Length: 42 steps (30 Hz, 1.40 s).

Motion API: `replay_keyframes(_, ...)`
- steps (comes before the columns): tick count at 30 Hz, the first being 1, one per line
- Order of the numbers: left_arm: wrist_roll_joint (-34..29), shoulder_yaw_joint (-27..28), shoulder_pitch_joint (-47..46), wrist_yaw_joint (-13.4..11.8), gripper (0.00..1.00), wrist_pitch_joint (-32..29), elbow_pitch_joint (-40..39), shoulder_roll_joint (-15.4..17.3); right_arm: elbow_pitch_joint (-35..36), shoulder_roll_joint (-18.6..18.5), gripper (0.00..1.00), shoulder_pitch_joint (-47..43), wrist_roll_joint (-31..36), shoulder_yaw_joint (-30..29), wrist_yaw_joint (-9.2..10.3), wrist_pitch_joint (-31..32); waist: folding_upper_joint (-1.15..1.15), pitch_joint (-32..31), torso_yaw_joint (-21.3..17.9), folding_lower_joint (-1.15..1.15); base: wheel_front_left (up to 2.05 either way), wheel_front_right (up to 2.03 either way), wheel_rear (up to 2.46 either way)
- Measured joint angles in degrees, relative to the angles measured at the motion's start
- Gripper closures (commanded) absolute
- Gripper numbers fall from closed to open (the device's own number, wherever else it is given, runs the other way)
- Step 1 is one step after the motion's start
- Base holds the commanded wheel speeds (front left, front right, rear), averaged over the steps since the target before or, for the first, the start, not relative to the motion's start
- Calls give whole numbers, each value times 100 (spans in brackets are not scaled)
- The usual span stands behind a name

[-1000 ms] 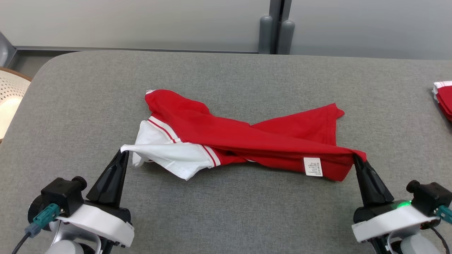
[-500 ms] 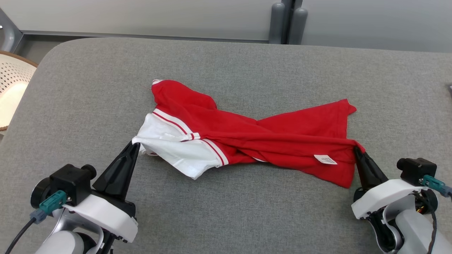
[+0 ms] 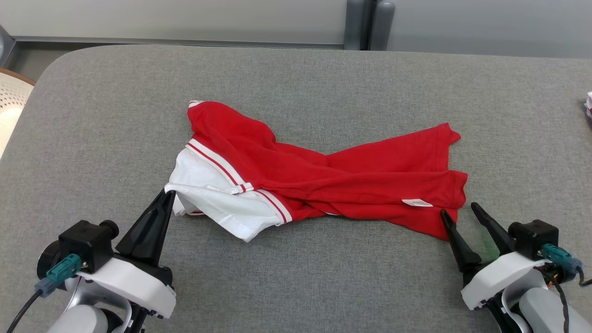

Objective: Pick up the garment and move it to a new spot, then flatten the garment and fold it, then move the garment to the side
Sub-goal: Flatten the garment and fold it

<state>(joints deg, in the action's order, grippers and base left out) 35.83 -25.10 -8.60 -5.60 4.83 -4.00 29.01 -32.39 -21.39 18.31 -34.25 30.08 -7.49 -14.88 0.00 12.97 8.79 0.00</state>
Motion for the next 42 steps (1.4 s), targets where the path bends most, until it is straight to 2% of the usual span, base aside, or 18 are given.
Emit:
replay_keyframes(3, 1, -15, 1, 1, 100, 25, 38, -25, 5, -43, 0, 90, 487, 29, 0, 0, 0, 7, 13, 0, 0, 0, 0)
replay_keyframes(4, 3, -23, 1, 4, 100, 29, 48, -32, -12, -38, 9, 95, 604, 38, 0, -1, 0, 6, 21, 0, 0, 0, 0)
replay_keyframes(5, 3, -34, 0, 7, 100, 31, 58, -40, -34, -33, 26, 95, 708, 55, 0, 0, 0, 2, 30, 0, 0, 0, 0)
replay_keyframes(6, 3, -44, 0, 7, 100, 31, 68, -45, -55, -21, 38, 95, 793, 54, -1, -1, 0, -3, 40, 0, 0, 0, 0)
replay_keyframes(8, 7, -60, 0, 7, 100, 31, 80, -47, -92, 27, 75, 93, 878, 21, -1, -1, 0, -14, 55, 0, 0, 0, 0)
replay_keyframes(9, 7, -63, 0, 7, 100, 31, 82, -47, -107, 47, 91, 91, 900, 11, -1, -1, 0, -17, 61, 0, 0, 0, 0)
replay_keyframes(10, 8, -63, 0, 7, 100, 31, 85, -46, -121, 58, 100, 90, 920, 1, -1, -1, 0, -20, 63, 0, 0, 0, 0)
replay_keyframes(16, -12, -27, -20, -2, 100, 126, 69, -29, 188, 83, 100, 83, 976, -257, -1, -7, 0, -20, 16, 0, 0, 0, 0)
replay_keyframes(21, -135, 130, -298, 29, 100, 286, -141, 171, 1047, 58, 100, 50, 645, -879, -1, -8, 0, -76, -65, 0, 0, 0, 0)
replay_keyframes(25, -192, 391, -770, 144, 100, 86, -489, 594, 1707, -311, 100, 172, 334, -1179, -1, -8, 0, -152, -189, 0, 0, 0, 0)
replay_keyframes(26, -192, 391, -770, 144, 100, 86, -489, 594, 1707, -311, 100, 172, 334, -1179, -1, -8, 0, -152, -189, 0, 0, 0, 0)
replay_keyframes(33, -155, 739, -1680, 467, 100, -492, -761, 1352, 2365, -975, 100, 1236, -10, -1741, -1, 339, 0, -218, -522, 0, 0, 0, 0)
replay_keyframes(38, -51, 890, -2105, 593, 100, -666, -732, 1516, 2525, -1256, 100, 1836, 110, -2047, -1, 738, 0, -135, -645, 0, 0, 0, 0)
replay_keyframes(42, 155, 964, -2259, 662, 100, -576, -687, 1411, 2531, -1257, 100, 2043, 255, -2198, -1, 913, 0, -37, -661, 0, 0, 0, 0)
